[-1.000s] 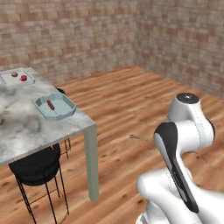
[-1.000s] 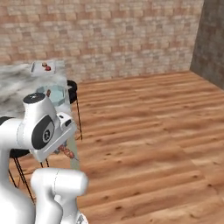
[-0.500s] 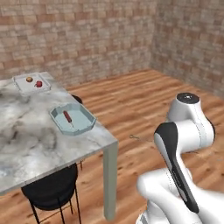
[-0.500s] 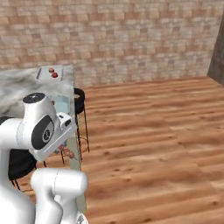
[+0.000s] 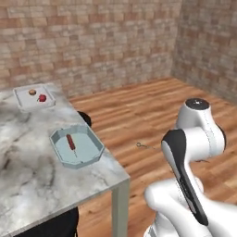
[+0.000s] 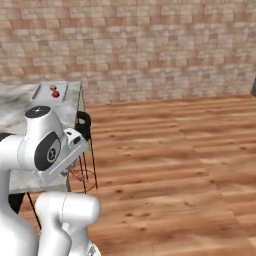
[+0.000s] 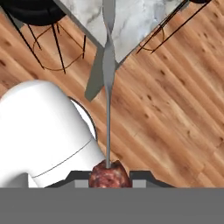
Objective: Place the cold items (bell pepper and tangerine) from the fridge in one tupperware on the dining counter. Place the warm items (kebab skewer and hot dog) in the stove area in another tupperware.
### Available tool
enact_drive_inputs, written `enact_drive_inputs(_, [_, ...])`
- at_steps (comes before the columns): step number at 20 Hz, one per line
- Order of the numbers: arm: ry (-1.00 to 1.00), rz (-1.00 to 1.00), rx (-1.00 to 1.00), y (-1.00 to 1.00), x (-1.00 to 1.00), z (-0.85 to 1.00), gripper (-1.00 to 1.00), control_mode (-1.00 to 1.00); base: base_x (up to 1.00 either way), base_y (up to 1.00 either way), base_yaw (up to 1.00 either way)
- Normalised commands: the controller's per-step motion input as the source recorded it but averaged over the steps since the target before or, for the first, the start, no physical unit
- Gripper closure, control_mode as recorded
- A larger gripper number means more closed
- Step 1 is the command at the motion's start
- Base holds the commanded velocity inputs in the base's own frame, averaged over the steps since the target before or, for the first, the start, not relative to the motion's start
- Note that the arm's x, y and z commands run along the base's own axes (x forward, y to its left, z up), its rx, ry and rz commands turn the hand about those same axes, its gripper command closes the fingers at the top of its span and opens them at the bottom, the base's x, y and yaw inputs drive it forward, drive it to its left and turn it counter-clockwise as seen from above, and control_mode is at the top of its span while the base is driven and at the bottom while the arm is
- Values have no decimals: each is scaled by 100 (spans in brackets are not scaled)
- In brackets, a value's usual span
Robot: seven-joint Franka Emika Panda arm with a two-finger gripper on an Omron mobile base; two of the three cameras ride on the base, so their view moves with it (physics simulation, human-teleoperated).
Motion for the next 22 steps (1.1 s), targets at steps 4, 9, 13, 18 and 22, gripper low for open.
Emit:
enact_drive_inputs(4, [0, 0, 0, 0, 0, 0, 100, 100, 21, -57, 35])
enact_drive_inputs(9, [0, 0, 0, 0, 0, 0, 100, 100, 16, -17, 29])
enact_drive_inputs(13, [0, 0, 0, 0, 0, 0, 100, 100, 4, -3, 46])
enact_drive_inputs(18, [0, 0, 0, 0, 0, 0, 100, 100, 10, -91, 34])
enact_drive_inputs(22, [0, 0, 0, 0, 0, 0, 100, 100, 27, -100, 34])
